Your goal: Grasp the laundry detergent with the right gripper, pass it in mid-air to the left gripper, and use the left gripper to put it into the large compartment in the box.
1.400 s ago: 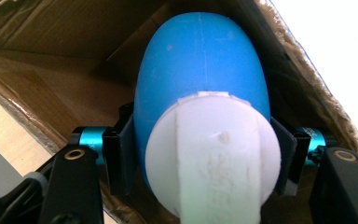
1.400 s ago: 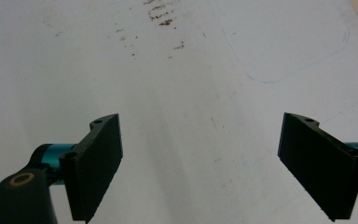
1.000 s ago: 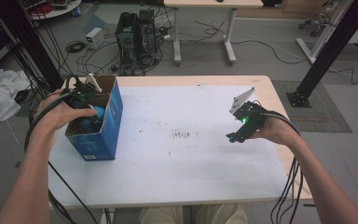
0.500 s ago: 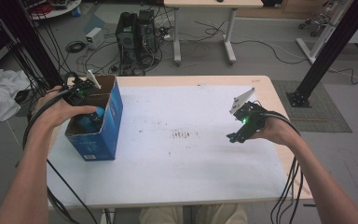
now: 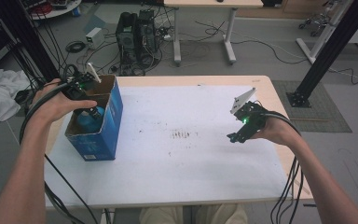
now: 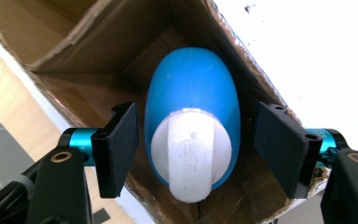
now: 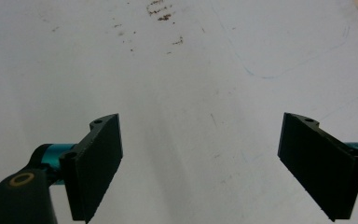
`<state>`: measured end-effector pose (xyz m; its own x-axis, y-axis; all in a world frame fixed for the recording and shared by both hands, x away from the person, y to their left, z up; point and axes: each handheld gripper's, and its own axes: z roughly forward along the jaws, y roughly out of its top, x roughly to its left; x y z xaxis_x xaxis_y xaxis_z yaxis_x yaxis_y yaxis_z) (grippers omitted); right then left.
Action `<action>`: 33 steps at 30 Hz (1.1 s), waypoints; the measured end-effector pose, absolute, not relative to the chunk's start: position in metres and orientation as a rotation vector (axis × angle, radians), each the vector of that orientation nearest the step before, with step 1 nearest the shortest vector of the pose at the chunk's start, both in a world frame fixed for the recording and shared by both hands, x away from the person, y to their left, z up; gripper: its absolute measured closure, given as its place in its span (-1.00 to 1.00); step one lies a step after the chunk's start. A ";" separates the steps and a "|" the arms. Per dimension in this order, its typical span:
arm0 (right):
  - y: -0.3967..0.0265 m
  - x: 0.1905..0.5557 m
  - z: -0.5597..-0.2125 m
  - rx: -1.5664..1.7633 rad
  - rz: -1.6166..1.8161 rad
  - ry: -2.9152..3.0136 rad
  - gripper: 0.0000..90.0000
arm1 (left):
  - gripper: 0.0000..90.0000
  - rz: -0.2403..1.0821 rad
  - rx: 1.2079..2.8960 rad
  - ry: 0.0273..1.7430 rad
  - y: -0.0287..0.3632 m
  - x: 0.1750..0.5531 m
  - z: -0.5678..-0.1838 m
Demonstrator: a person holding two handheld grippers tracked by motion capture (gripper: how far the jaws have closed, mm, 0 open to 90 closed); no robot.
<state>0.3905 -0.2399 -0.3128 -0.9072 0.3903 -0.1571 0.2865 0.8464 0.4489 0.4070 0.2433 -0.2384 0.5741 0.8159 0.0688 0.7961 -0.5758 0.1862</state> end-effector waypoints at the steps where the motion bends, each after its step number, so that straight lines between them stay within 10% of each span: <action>1: -0.240 0.390 -0.313 0.519 0.623 2.782 -0.71 | -0.30 0.203 2.668 1.377 0.245 0.407 -0.245; 33: -0.242 0.389 -0.308 0.533 0.614 2.770 -0.71 | -0.36 0.310 2.703 1.009 0.147 0.406 -0.164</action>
